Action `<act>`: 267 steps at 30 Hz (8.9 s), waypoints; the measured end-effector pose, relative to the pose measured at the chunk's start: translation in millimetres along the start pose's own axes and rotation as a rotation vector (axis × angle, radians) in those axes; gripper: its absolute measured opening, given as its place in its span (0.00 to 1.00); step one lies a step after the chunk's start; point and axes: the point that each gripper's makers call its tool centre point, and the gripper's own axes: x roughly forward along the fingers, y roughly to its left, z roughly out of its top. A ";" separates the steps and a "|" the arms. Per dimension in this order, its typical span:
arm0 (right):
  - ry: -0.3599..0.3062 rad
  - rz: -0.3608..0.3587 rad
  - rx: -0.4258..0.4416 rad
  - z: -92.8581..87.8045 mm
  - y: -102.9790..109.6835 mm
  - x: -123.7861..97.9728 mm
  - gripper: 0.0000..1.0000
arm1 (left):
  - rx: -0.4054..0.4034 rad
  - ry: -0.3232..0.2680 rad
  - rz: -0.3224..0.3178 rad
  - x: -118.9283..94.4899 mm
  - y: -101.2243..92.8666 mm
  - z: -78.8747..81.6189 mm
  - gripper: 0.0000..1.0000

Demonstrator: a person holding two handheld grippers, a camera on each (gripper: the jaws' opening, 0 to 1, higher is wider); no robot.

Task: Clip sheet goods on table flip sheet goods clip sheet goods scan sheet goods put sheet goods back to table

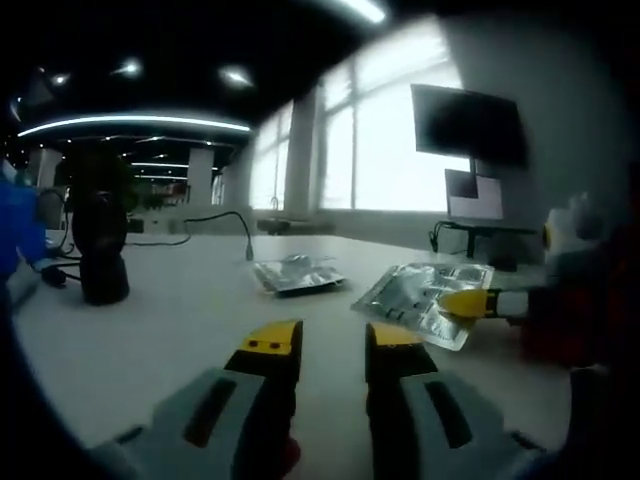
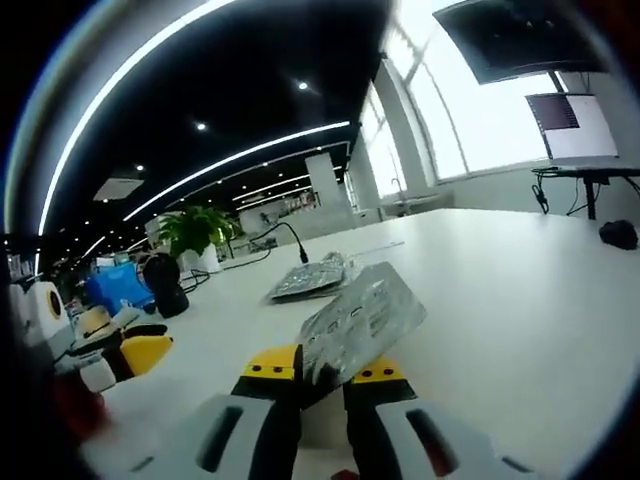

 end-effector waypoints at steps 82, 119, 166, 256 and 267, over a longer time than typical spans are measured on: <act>0.394 0.151 -0.255 -0.4 -32.9 -67.2 0.41 | 0.011 -0.002 -0.009 -6.1 -7.9 0.4 0.18; 0.011 0.122 -0.467 59.3 -101.2 -35.5 0.00 | 0.100 0.001 -0.045 -1.1 -17.8 0.6 0.16; -0.087 0.164 -0.446 38.8 -139.5 -20.6 0.00 | 0.066 0.009 -0.025 -2.9 -7.8 -0.9 0.17; 0.009 0.272 -0.641 87.1 -76.2 24.6 0.01 | 0.129 0.024 -0.074 -1.4 -19.3 -4.4 0.16; 0.062 0.319 -0.665 81.9 -59.6 38.3 0.02 | 0.137 0.024 -0.047 -2.8 -14.6 -3.5 0.17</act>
